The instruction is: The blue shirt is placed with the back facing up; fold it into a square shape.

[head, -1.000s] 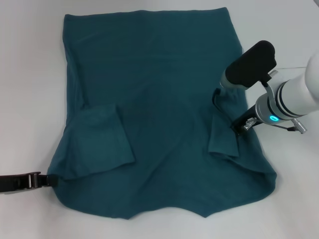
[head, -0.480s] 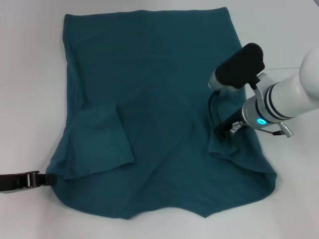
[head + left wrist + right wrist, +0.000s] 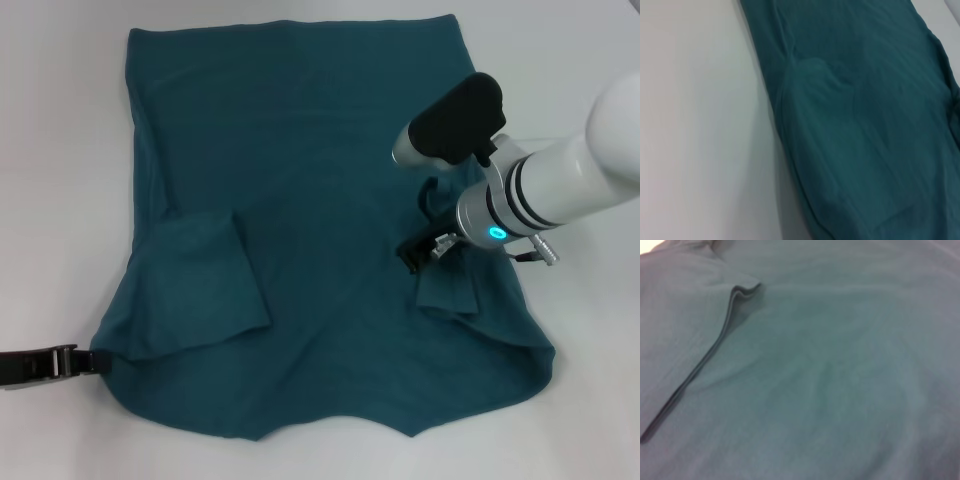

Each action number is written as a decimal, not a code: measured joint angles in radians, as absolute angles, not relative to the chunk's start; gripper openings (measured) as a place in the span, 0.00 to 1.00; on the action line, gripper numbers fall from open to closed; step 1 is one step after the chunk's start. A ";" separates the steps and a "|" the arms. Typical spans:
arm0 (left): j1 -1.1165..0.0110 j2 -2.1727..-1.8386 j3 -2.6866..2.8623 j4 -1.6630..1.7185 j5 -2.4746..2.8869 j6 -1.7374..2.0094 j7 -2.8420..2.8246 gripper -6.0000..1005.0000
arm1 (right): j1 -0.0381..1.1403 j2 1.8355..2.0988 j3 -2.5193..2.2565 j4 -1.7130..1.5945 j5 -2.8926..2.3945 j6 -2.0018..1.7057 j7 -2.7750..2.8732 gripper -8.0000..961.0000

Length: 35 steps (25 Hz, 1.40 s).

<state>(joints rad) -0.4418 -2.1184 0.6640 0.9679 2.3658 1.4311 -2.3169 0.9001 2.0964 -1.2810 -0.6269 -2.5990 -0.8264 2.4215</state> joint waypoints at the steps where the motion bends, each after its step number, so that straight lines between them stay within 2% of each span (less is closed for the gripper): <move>1: -0.441 -2.118 0.664 0.968 2.366 1.431 -2.317 0.01 | 0.901 2.095 -1.281 -0.636 -2.603 -0.838 2.430 0.03; 5: -0.436 -2.118 0.662 0.968 2.368 1.432 -2.316 0.01 | 0.882 2.088 -1.273 -0.726 -2.657 -0.929 2.514 0.04; 12: -0.433 -2.117 0.660 0.968 2.370 1.431 -2.309 0.01 | 0.846 2.092 -1.274 -0.856 -2.820 -1.075 2.699 0.06; 15: -0.438 -2.116 0.660 0.968 2.370 1.430 -2.307 0.01 | 0.845 2.092 -1.272 -0.856 -2.827 -1.093 2.720 0.25; 20: -0.440 -2.114 0.660 0.968 2.370 1.426 -2.304 0.01 | 0.839 2.094 -1.271 -0.839 -2.826 -1.084 2.738 0.50; 26: -0.440 -2.112 0.662 0.968 2.370 1.424 -2.304 0.01 | 0.833 2.094 -1.272 -0.820 -2.829 -1.060 2.758 0.64; 35: -0.442 -2.112 0.665 0.968 2.370 1.425 -2.304 0.01 | 0.828 2.093 -1.276 -0.773 -2.823 -1.013 2.745 0.62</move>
